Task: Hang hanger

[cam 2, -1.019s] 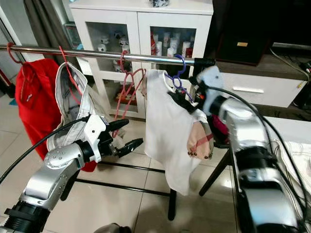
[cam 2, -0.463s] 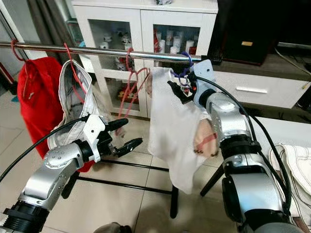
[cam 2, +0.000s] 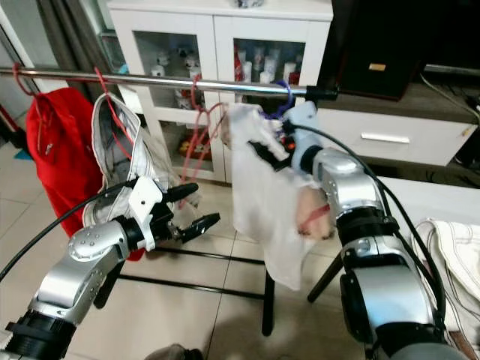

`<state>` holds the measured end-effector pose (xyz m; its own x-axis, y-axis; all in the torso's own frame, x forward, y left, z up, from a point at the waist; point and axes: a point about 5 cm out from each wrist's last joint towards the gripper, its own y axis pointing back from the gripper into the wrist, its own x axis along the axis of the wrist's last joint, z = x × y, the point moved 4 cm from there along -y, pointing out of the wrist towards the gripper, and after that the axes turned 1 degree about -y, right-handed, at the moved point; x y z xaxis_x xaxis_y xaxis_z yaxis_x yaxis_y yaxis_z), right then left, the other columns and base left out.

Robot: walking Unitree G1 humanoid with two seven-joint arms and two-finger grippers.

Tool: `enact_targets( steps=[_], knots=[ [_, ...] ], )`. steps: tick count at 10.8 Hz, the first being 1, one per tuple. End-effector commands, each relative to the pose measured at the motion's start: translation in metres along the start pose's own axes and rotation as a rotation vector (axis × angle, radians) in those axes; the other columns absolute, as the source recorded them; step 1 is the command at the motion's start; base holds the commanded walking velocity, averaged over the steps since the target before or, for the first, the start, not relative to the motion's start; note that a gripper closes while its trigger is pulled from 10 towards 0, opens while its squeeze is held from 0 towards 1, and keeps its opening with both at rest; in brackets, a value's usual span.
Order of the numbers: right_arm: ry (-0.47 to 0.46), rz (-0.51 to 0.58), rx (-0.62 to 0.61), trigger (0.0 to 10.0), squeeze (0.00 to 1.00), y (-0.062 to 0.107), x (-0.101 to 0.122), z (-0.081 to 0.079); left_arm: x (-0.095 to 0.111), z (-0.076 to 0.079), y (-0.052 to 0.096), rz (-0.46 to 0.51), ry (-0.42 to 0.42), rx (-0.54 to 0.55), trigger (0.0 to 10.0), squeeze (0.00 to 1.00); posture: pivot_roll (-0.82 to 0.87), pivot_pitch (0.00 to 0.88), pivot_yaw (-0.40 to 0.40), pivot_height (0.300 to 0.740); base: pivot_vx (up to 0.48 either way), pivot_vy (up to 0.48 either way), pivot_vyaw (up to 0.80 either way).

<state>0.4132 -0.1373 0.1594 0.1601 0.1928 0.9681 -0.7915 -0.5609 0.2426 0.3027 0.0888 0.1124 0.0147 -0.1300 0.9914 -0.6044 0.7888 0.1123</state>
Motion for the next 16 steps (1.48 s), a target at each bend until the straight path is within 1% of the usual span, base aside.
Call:
enact_targets(
  steps=[1, 3, 5, 6, 8, 9, 10, 11, 13, 16],
  knots=[
    [-0.022, 0.001, 0.020, 10.0, 0.00, -0.001, 0.000, -0.005, 0.000, -0.003, 0.001, -0.009, -0.016, 0.009, 10.0, 0.00, -0.08, 0.000, 0.062, 0.740, 0.000, 0.000, 0.00],
    [-0.032, 0.012, -0.014, 10.0, 0.00, 0.000, 0.006, 0.002, 0.000, -0.003, 0.001, -0.009, -0.016, 0.010, 10.0, 0.00, -0.08, 0.000, 0.063, 0.740, 0.000, 0.000, 0.00],
    [-0.046, 0.004, -0.073, 10.0, 0.00, 0.003, 0.009, 0.011, 0.000, -0.003, 0.001, -0.010, -0.016, 0.012, 10.0, 0.00, -0.08, 0.000, 0.062, 0.740, 0.000, 0.000, 0.00],
    [-0.115, 0.011, -0.148, 10.0, 0.00, 0.002, 0.009, 0.020, 0.000, -0.003, 0.001, -0.009, -0.017, 0.014, 10.0, 0.00, -0.08, 0.000, 0.061, 0.740, 0.000, 0.000, 0.00],
    [-0.147, 0.016, -0.167, 10.0, 0.00, 0.002, 0.010, 0.023, -0.001, -0.003, 0.001, -0.009, -0.017, 0.016, 10.0, 0.00, -0.08, 0.000, 0.057, 0.740, 0.000, 0.000, 0.00],
    [-0.175, 0.023, -0.184, 4.5, 0.00, 0.003, 0.012, 0.026, -0.001, -0.004, 0.001, -0.008, -0.016, 0.021, 10.0, 0.00, -0.08, 0.000, 0.057, 0.740, 0.000, 0.000, 0.00],
    [-0.178, 0.018, -0.199, 3.5, 0.00, 0.003, 0.012, 0.028, -0.001, -0.004, 0.001, -0.008, -0.017, 0.022, 10.0, 0.00, -0.07, 0.000, 0.053, 0.740, 0.000, 0.000, 0.00],
    [-0.174, 0.018, -0.233, 3.5, 0.00, 0.001, 0.012, 0.031, 0.000, -0.005, 0.001, -0.007, -0.018, 0.023, 10.0, 0.00, -0.08, 0.000, 0.057, 0.740, 0.000, 0.000, 0.00],
    [-0.184, 0.031, -0.262, 3.4, 0.00, -0.003, 0.014, 0.030, 0.000, -0.005, 0.000, -0.006, -0.019, 0.021, 10.0, 0.00, -0.08, 0.000, 0.058, 0.740, 0.000, 0.000, 0.00],
    [-0.191, 0.050, -0.307, 2.4, 0.00, -0.008, 0.020, 0.033, 0.001, -0.006, 0.000, -0.006, -0.020, 0.024, 10.0, 0.00, -0.07, 0.000, 0.056, 0.740, 0.000, 0.000, 0.00]
  ],
)
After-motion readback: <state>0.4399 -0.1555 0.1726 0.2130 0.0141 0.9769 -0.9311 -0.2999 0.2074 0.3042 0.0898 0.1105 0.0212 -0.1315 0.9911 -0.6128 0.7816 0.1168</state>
